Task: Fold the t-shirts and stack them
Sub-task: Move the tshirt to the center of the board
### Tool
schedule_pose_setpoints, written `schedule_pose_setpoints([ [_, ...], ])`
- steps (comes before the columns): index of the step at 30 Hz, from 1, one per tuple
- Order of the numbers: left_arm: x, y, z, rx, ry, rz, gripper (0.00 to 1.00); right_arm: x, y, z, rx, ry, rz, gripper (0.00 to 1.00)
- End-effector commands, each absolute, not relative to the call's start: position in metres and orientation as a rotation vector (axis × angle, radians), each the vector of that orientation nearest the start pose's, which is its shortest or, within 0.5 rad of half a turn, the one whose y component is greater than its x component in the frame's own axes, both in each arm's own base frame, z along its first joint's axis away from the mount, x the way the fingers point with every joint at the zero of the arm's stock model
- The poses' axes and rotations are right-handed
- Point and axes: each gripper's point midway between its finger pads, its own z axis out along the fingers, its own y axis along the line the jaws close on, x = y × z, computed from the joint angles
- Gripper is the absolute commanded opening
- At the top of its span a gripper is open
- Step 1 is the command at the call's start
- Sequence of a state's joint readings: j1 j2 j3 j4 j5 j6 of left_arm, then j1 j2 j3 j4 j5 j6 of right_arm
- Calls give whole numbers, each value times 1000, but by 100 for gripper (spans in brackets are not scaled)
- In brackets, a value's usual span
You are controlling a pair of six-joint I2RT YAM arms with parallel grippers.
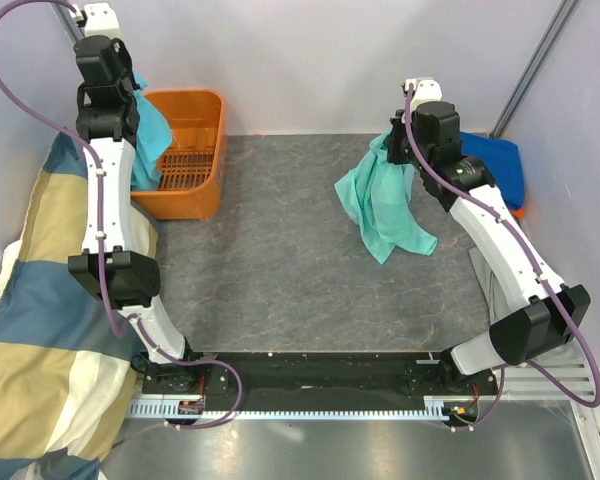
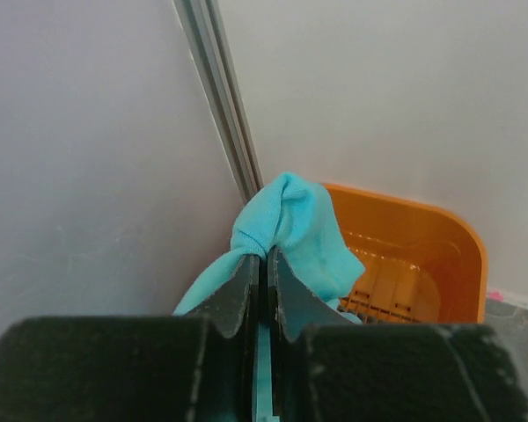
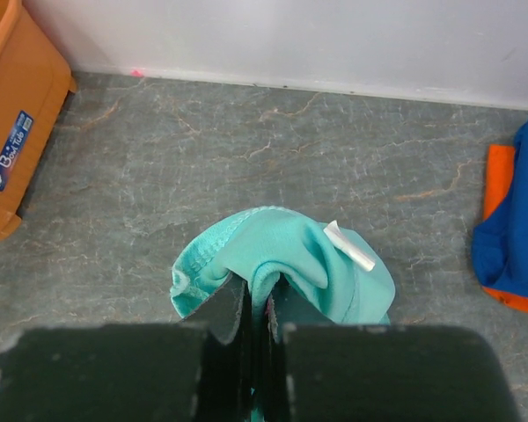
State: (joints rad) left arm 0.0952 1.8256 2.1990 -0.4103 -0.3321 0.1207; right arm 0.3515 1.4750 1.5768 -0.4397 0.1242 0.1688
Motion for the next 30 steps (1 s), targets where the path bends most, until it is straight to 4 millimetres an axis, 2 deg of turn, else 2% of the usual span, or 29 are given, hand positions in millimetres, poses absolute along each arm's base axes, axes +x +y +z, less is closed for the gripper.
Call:
schedule_pose_setpoints([
  [1,505,96,501,-234,1497,361,6,431,147,346,-90,1880,262,0],
  [4,508,85,497,-217,1509,339,4,430,146,345,-90,1883,262,0],
  [5,509,83,494,-209,1516,343,7,430,147,344,-93,1887,264,0],
  [6,509,82,493,-207,1520,345,17,429,146,344,-93,1887,264,0],
  [7,511,80,488,-206,1530,346,50,427,146,346,-93,1881,269,0],
  [8,510,79,488,-210,1531,342,66,426,147,346,-94,1882,270,0],
  [9,508,79,487,-215,1535,341,98,426,146,345,-93,1884,269,0],
  [11,508,70,478,-218,1561,313,100,424,145,345,-90,1883,271,0],
  [12,503,65,481,-218,1559,296,100,424,145,345,-88,1884,272,0],
  [13,503,60,473,-213,1578,284,100,422,146,346,-91,1882,277,0],
  [15,497,19,464,-158,1606,206,100,421,146,346,-89,1884,285,0],
  [17,489,-2,455,-152,1626,150,100,420,147,345,-92,1889,293,0],
  [18,479,-22,442,-129,1652,89,100,419,148,346,-94,1888,300,0],
  [20,470,-45,425,-146,1680,-45,100,418,149,348,-92,1887,306,0],
  [21,460,-65,401,-114,1727,-125,100,418,148,348,-91,1887,305,0],
  [22,455,-78,387,-128,1750,-192,100,417,147,350,-86,1883,303,0],
  [23,451,-91,381,-113,1741,-247,100,418,145,350,-77,1885,289,0],
  [24,444,-110,341,-86,1813,-280,100,418,143,351,-70,1883,281,0],
  [25,437,-120,331,-86,1826,-322,100,418,142,352,-68,1880,272,0],
  [26,430,-132,299,-73,1892,-358,100,419,139,352,-60,1882,258,0],
  [28,421,-159,280,-58,1916,-457,100,418,138,358,-52,1871,254,0],
  [29,411,-175,255,-31,1963,-489,100,418,137,358,-45,1871,251,0],
  [30,410,-185,250,-21,1955,-518,100,417,137,360,-37,1868,257,0],
])
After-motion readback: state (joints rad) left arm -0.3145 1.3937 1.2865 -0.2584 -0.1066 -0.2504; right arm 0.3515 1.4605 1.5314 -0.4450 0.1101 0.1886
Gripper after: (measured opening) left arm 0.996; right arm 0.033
